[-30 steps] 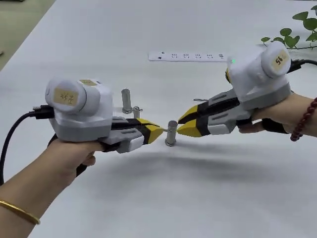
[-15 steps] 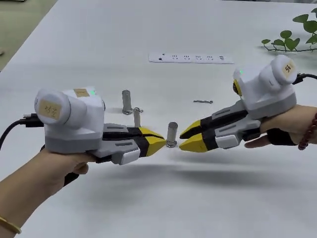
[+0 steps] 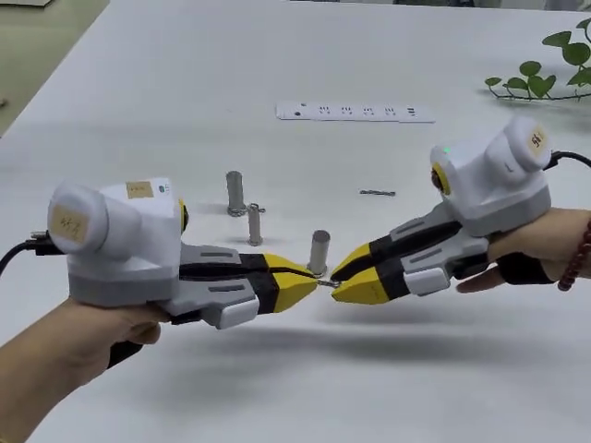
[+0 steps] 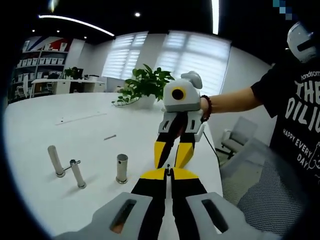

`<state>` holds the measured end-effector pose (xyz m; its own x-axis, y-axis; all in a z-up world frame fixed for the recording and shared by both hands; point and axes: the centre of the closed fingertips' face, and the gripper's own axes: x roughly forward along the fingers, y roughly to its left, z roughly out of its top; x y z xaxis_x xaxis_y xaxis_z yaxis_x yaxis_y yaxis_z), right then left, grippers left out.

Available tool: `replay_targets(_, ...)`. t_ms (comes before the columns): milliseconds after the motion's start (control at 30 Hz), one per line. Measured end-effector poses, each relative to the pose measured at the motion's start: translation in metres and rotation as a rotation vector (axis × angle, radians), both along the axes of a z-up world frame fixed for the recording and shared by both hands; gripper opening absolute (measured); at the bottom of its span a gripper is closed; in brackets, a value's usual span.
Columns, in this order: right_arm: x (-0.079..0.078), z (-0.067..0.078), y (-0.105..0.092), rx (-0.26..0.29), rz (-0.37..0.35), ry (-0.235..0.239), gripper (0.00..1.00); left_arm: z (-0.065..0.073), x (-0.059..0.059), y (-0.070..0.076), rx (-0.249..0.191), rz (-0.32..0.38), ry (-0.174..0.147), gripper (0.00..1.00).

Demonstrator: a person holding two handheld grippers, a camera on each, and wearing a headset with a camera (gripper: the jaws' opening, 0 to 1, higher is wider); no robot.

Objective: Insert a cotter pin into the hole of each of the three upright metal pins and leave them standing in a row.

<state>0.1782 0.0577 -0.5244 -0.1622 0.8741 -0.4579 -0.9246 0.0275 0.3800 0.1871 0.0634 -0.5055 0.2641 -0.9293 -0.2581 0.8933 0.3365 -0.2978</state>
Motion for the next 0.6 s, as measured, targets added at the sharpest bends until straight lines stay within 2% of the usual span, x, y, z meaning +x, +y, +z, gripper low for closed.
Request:
replay_targets(367, -0.0059, 0.0041, 0.0039, 0.0, 0.032, 0.003, 0.0, 0.0039, -0.0034, -0.0023, -0.028, -0.008, 0.007, 0.0)
replay_targets(533, -0.007, 0.005, 0.003, -0.004, 0.048, -0.021, 0.0, 0.0034, -0.0044, -0.0019, -0.027, -0.012, 0.009, 0.0)
replay_targets(600, -0.0078, 0.0048, 0.0027, -0.011, 0.062, -0.046, 0.0, 0.003, -0.005, -0.0022, -0.028, -0.011, 0.01, 0.0)
